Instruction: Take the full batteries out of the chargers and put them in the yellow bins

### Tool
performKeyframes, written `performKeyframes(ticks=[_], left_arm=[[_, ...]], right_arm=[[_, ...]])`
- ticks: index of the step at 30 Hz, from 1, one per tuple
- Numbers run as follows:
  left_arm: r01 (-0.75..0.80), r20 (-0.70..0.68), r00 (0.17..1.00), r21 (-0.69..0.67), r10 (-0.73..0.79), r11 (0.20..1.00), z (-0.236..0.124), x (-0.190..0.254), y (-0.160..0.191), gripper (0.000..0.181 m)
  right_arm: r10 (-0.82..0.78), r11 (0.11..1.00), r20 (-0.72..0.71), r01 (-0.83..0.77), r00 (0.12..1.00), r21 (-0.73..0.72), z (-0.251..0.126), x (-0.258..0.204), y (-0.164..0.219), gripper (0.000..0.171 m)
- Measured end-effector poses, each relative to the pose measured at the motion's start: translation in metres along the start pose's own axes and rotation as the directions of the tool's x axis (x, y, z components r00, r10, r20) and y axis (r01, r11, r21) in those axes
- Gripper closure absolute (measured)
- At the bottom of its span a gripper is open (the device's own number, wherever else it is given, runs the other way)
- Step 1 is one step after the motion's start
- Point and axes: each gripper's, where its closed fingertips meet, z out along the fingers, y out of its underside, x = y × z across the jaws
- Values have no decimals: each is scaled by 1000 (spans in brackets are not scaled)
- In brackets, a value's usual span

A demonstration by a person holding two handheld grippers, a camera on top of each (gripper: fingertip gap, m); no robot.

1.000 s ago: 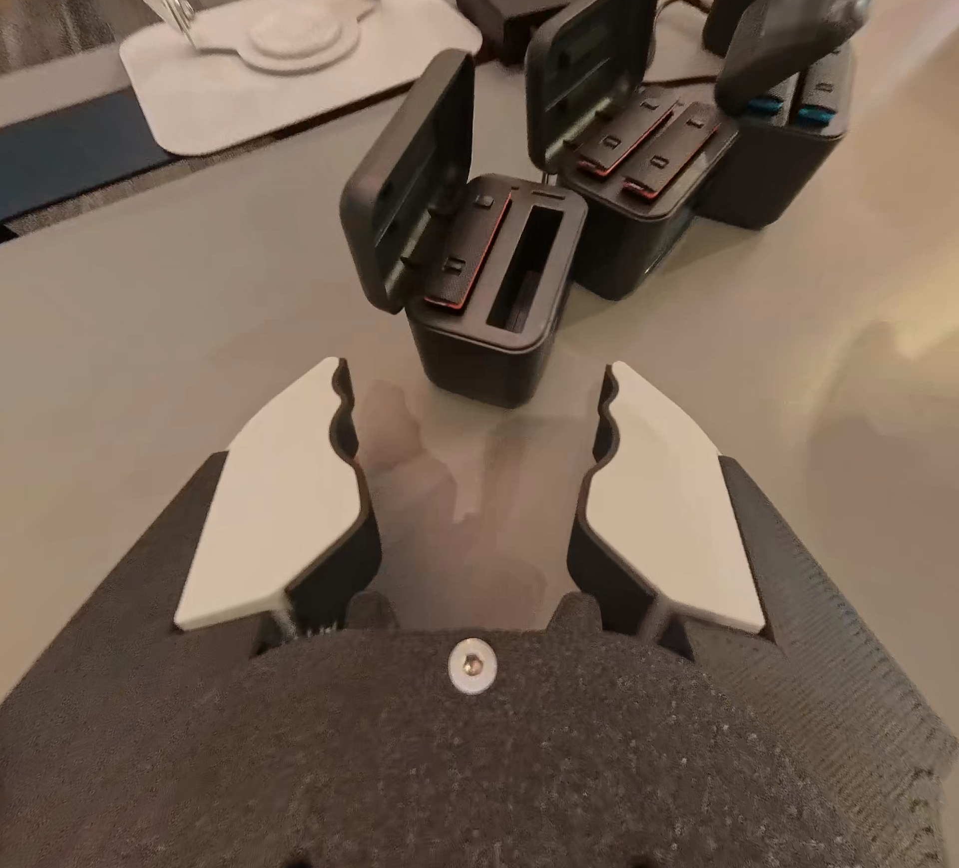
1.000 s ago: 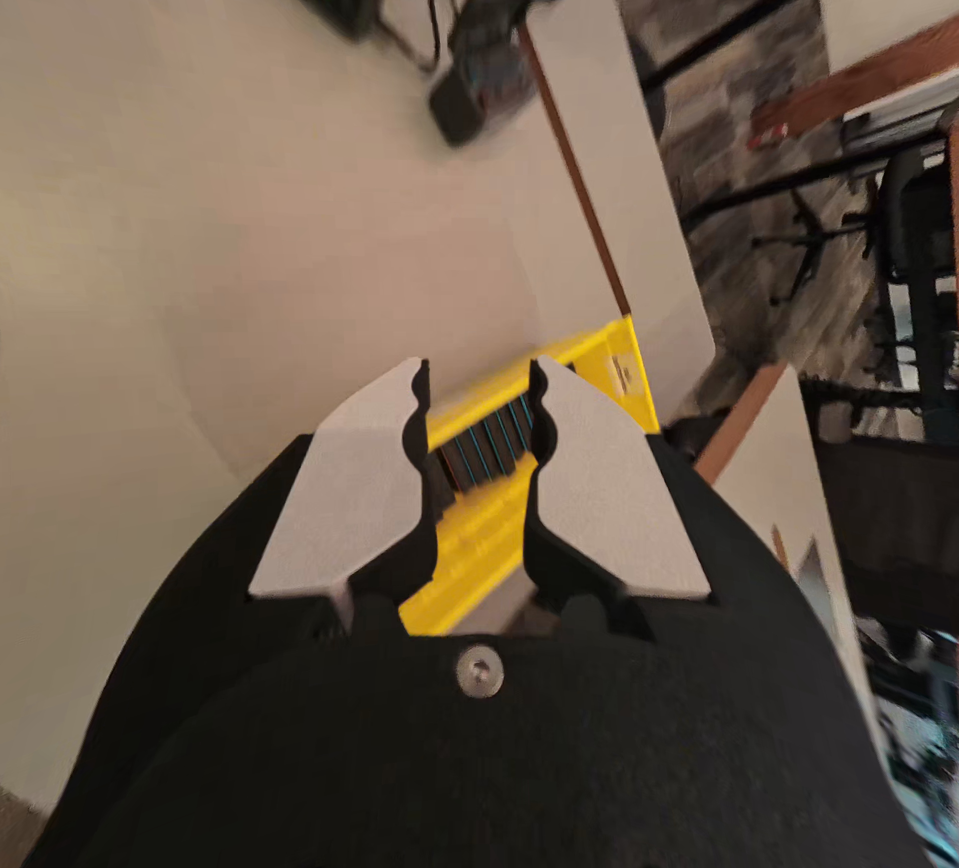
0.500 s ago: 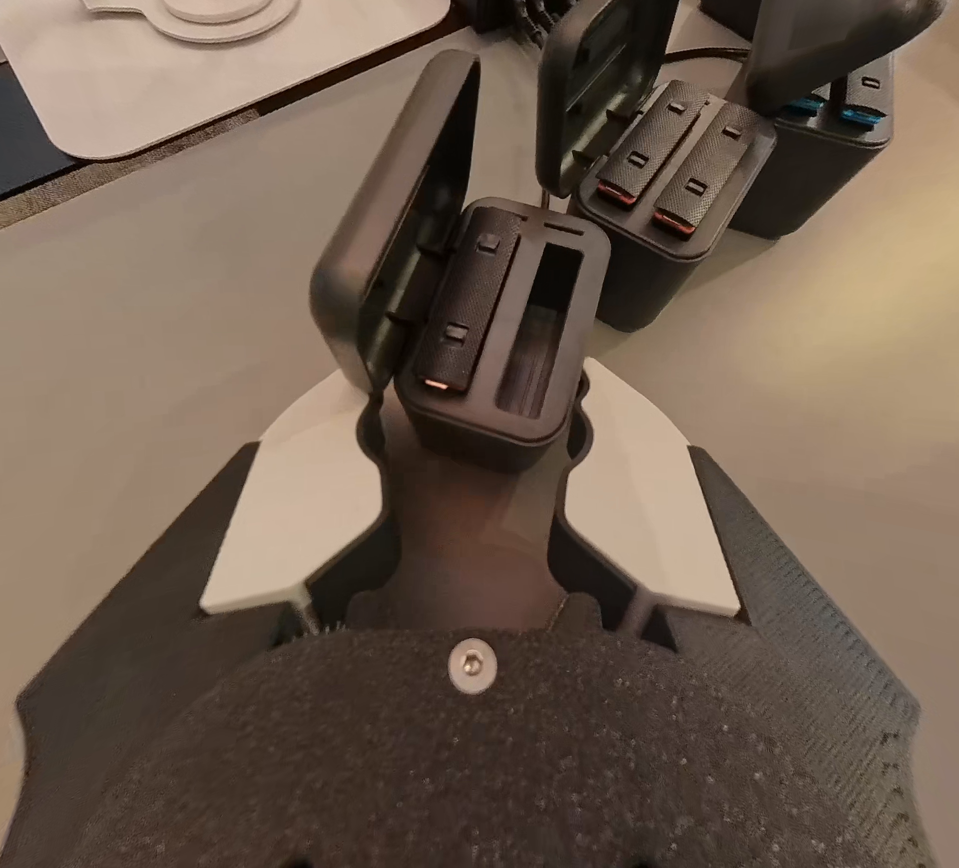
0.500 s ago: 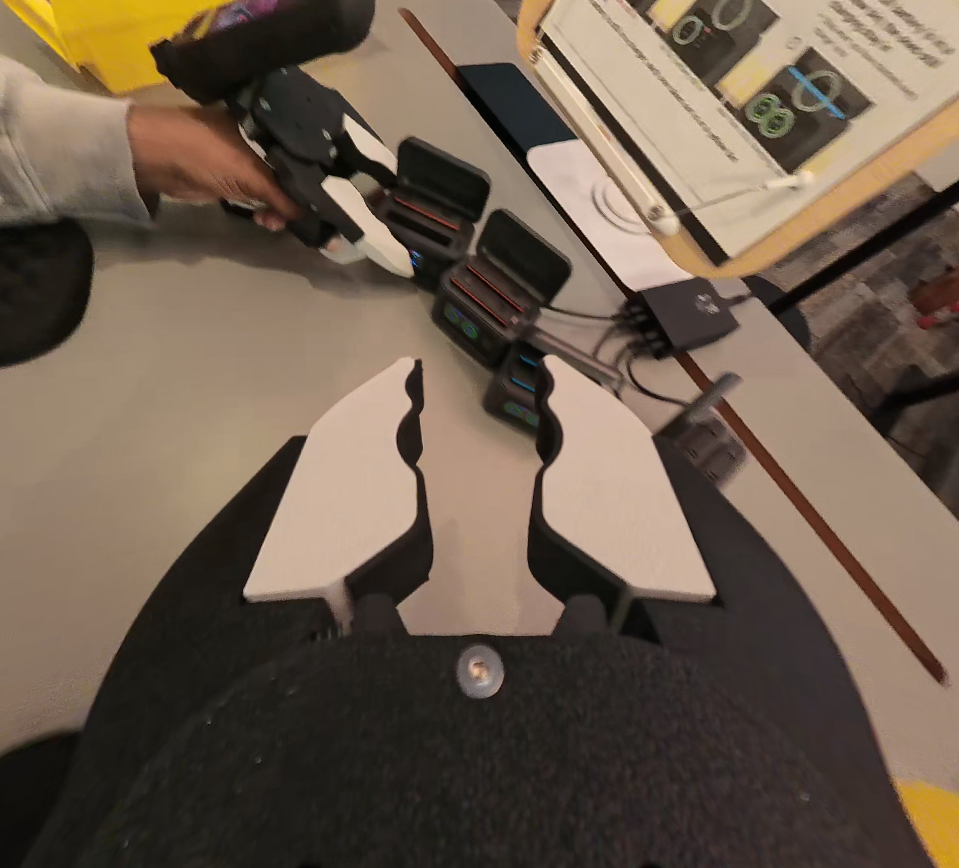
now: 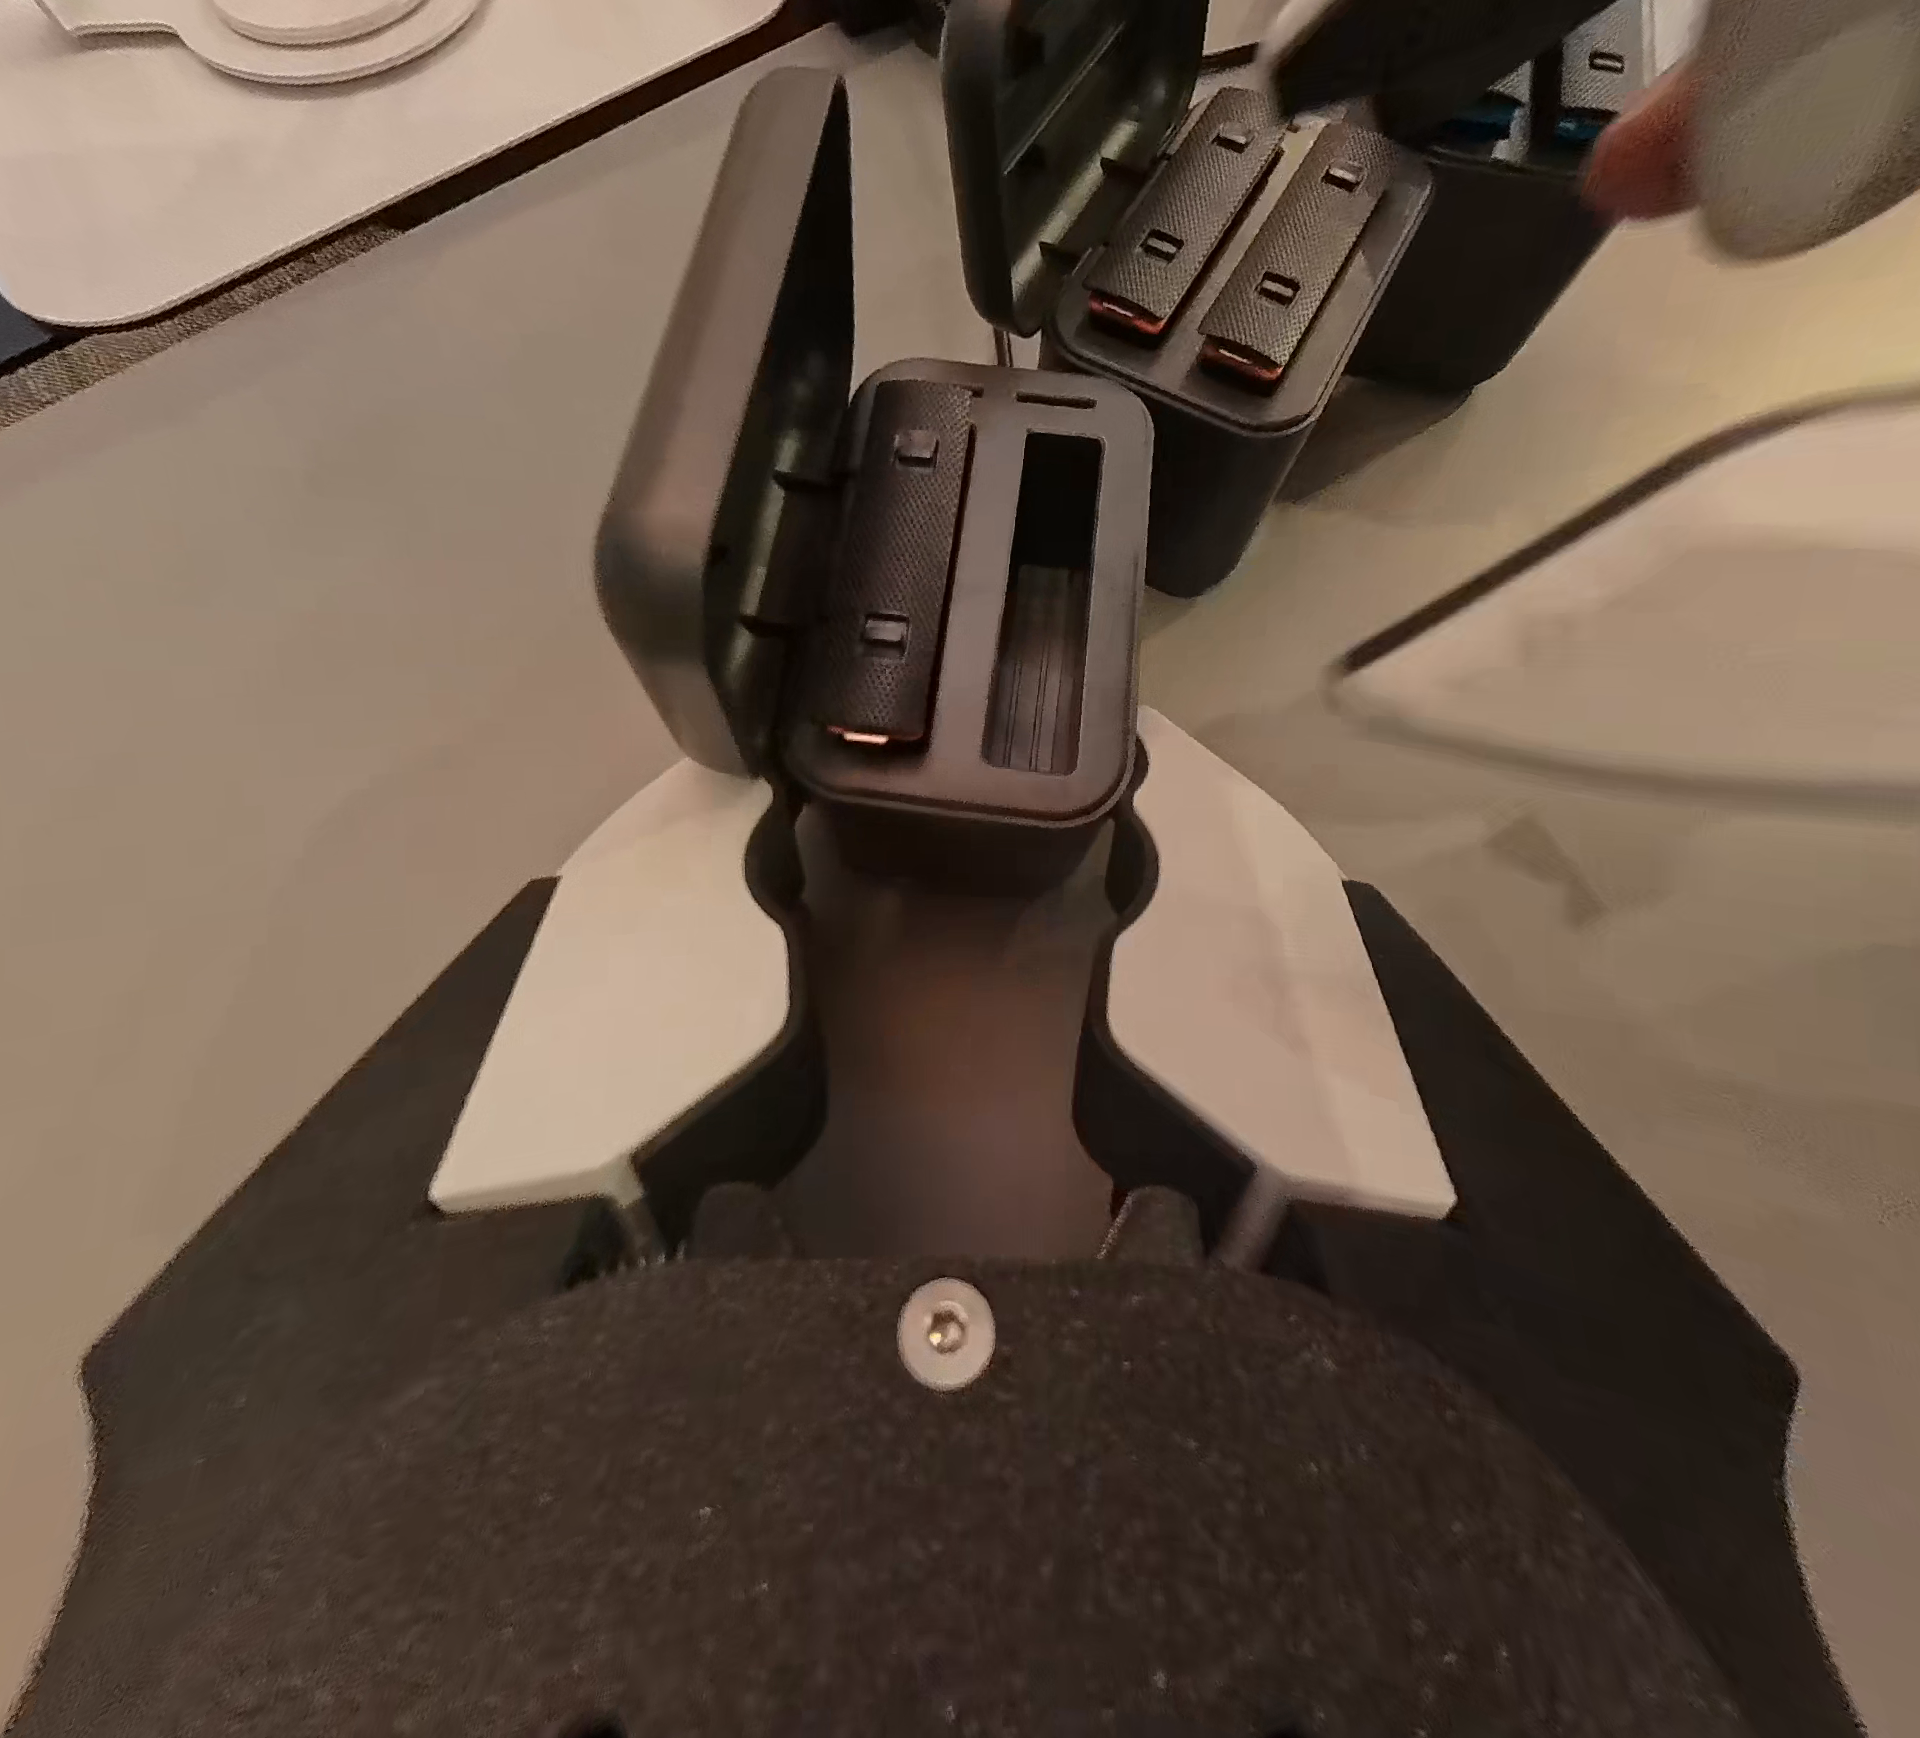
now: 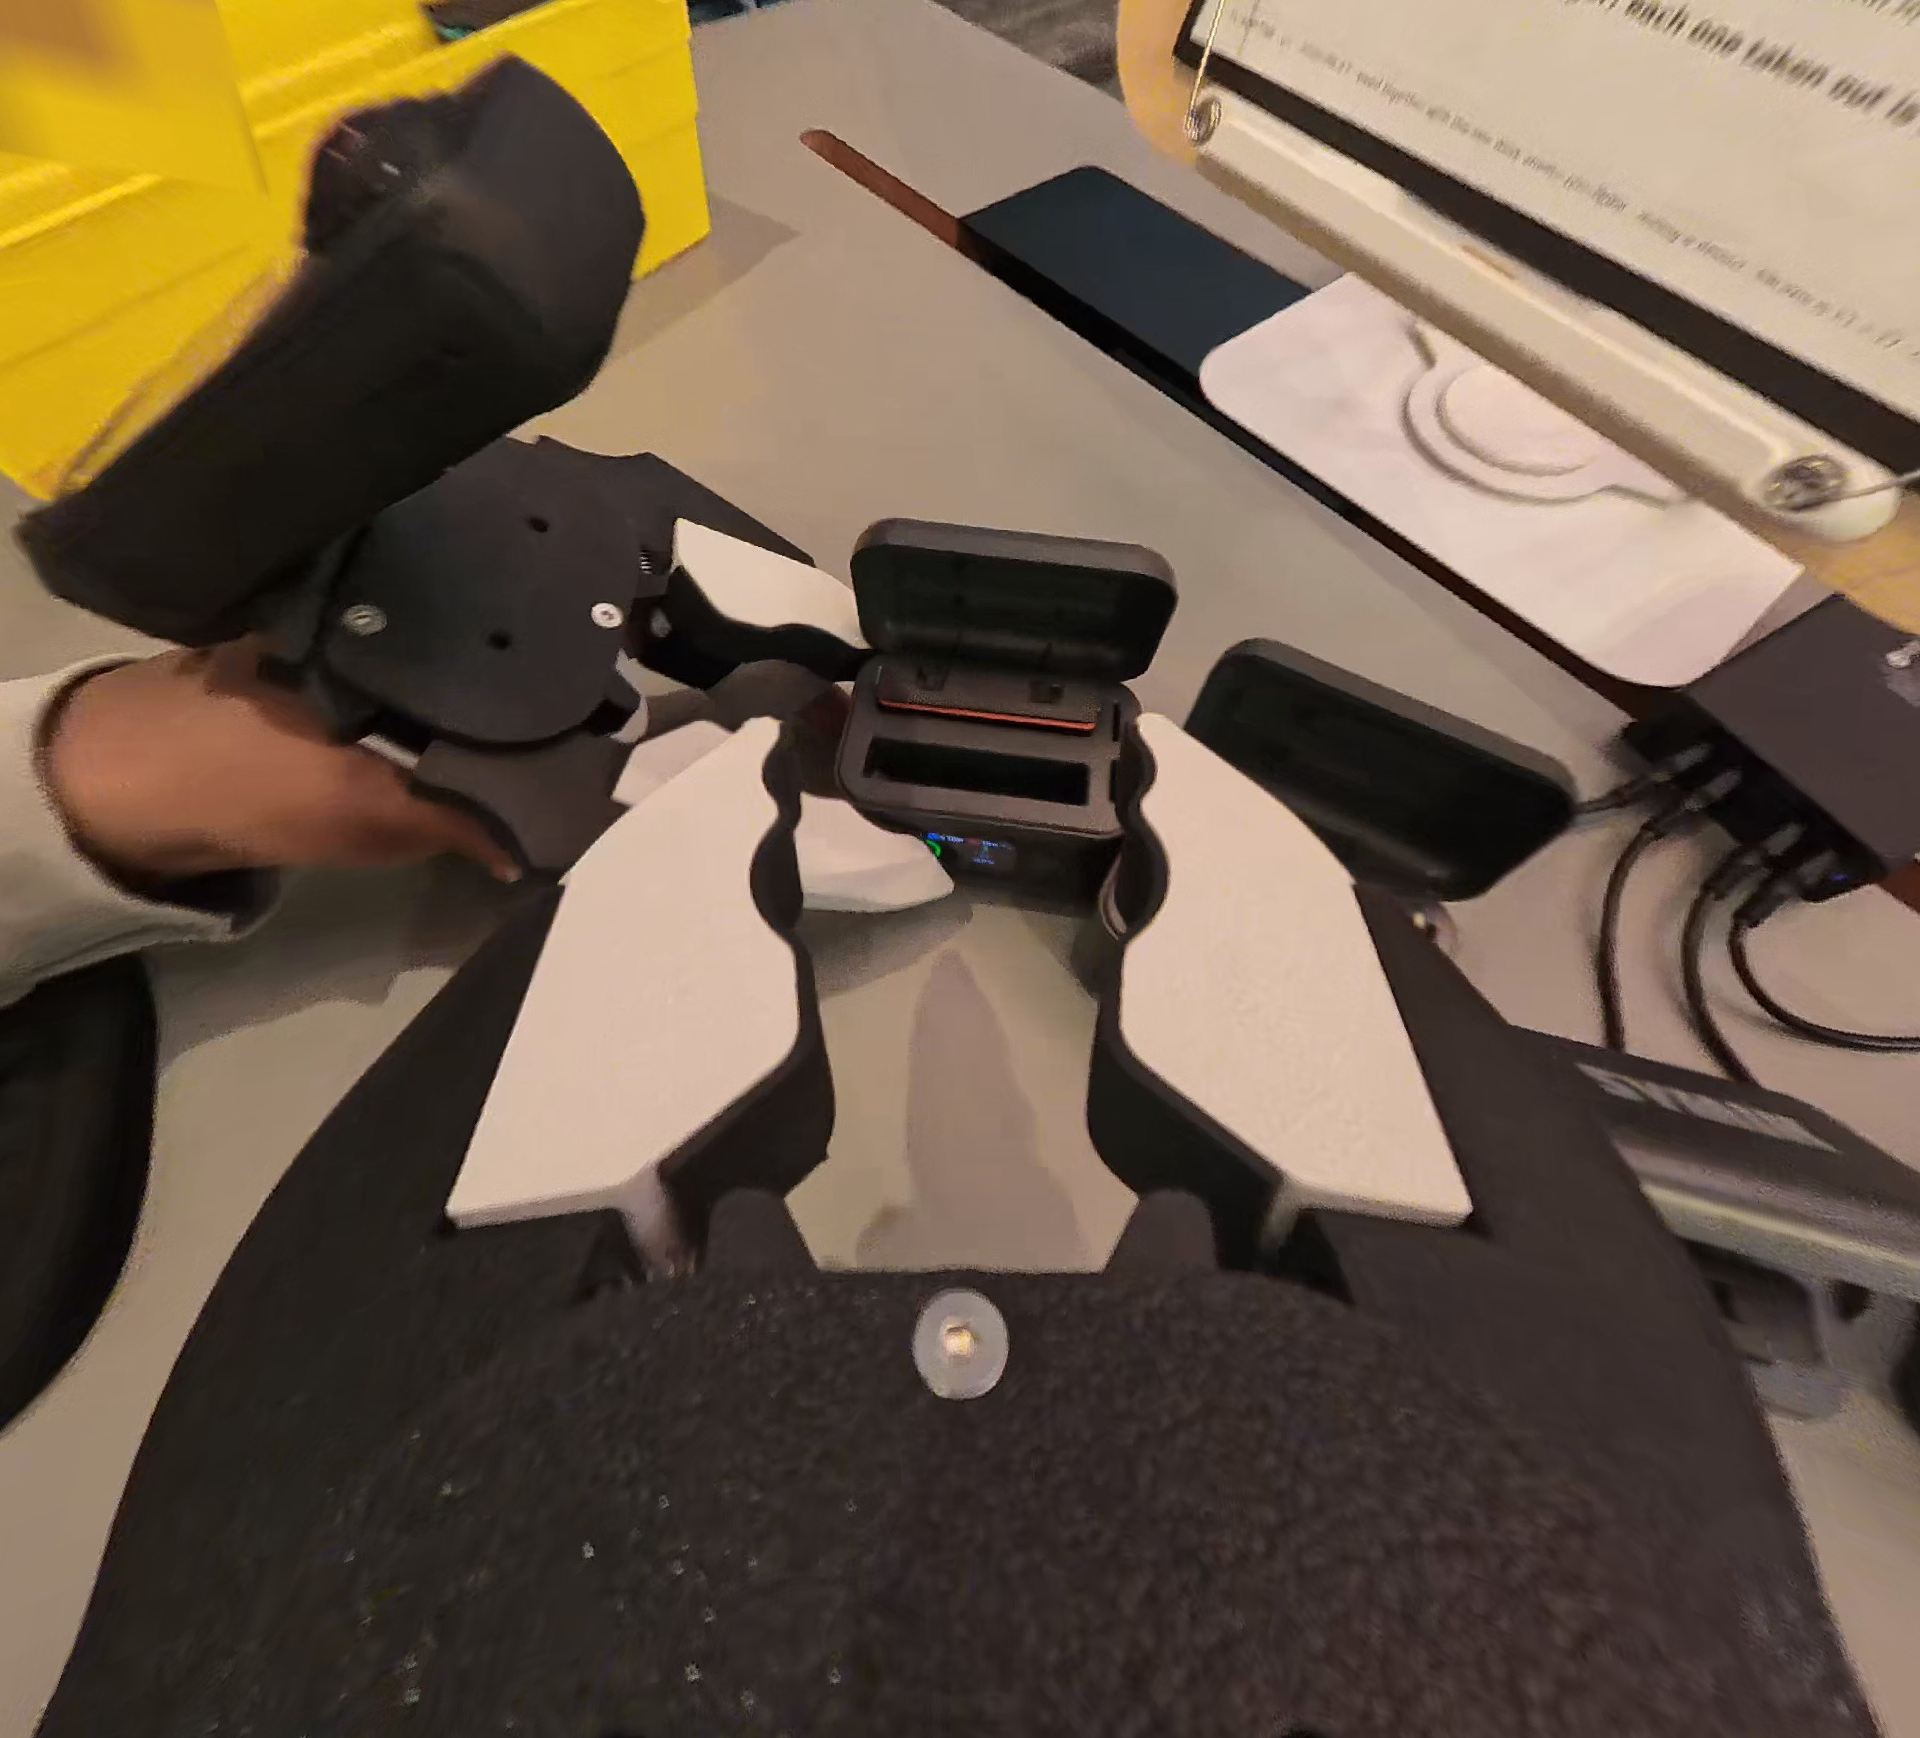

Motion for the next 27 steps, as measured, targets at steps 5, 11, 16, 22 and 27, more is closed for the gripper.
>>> performKeyframes(ticks=[5,11,16,22,27], left_arm=[[-7,2,1000,-2,7,1000,-1,6,0,124],[-14,8,1000,1,14,1000,-1,7,1,125],[-21,11,1000,2,21,1000,-2,7,1,124],[-11,0,1000,1,11,1000,-2,7,1,125],[-6,-5,1000,0,6,1000,-2,7,1,125]], right_arm=[[34,996,-43,-37,999,-81,29,-1,15,109],[66,990,-78,-75,995,-119,44,4,23,109],[75,986,-99,-88,992,-142,46,8,24,109],[73,979,-83,-87,994,-186,49,9,27,109],[66,975,-68,-79,995,-207,51,7,27,113]])
